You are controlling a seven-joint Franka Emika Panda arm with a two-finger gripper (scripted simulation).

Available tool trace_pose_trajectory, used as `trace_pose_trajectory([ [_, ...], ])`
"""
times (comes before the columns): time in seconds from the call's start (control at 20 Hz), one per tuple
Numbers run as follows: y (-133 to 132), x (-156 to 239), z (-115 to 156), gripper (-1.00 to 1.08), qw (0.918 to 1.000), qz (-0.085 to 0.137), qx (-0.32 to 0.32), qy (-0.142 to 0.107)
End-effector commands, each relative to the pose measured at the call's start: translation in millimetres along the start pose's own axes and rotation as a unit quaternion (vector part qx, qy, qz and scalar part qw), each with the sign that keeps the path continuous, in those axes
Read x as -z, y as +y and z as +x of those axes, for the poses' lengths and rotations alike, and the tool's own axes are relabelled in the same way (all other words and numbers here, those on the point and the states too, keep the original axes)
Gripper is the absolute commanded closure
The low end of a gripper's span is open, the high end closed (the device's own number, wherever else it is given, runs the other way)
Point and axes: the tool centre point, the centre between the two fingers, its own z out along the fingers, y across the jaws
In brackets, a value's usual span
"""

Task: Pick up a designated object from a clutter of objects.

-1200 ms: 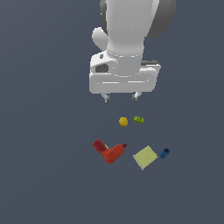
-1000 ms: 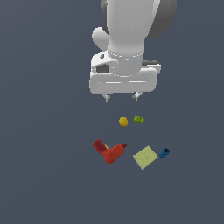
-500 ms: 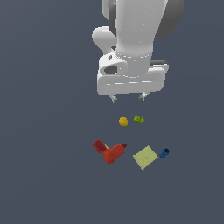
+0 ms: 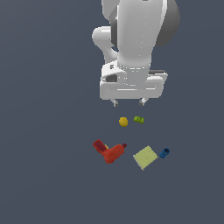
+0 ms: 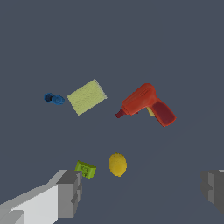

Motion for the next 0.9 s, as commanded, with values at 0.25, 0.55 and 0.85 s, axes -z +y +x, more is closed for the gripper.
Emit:
trace_pose_trajectory([
  [0.25,-7.3,-51.0,-12.1,-0.92,0.9978,0.005,-0.066,-0.006],
  [0.55,-12.2,-105.8,-32.7,-0.92,0.9894,0.005,-0.145,-0.012],
  [0.85,-12.6,-156.4,-60.0,-0.92,0.9744,-0.001,-0.224,-0.015],
])
